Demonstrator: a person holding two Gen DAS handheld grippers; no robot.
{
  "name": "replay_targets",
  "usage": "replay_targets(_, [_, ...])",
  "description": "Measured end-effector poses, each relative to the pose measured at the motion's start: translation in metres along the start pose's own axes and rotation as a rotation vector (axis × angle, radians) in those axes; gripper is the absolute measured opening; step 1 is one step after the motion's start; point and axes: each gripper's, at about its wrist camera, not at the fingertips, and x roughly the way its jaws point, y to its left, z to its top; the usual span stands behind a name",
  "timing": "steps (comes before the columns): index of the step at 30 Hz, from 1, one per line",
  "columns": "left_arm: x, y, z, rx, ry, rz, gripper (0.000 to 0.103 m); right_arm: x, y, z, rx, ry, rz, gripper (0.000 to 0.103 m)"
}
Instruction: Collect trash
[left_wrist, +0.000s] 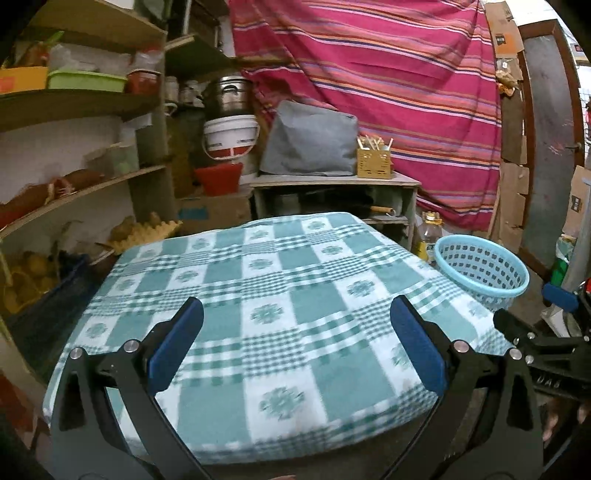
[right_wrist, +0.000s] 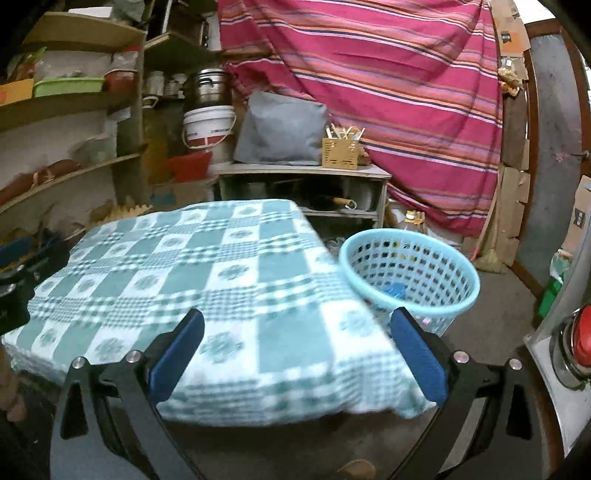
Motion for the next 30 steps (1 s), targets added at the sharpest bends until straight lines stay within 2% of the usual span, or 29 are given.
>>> replay_targets(11, [-0.024, 0.031, -0.033, -0.011, -0.023, 0.079, 0.098, -0.025, 0.05, -0.007, -0.036, -0.059, 0.01, 0.098])
replay_targets(30, [-0.014, 0.054, -0.043, -0.066, -0.038, 0.081, 0.098, -0.023, 0.068, -0.003, -0.047, -0.08, -0.004, 0.098])
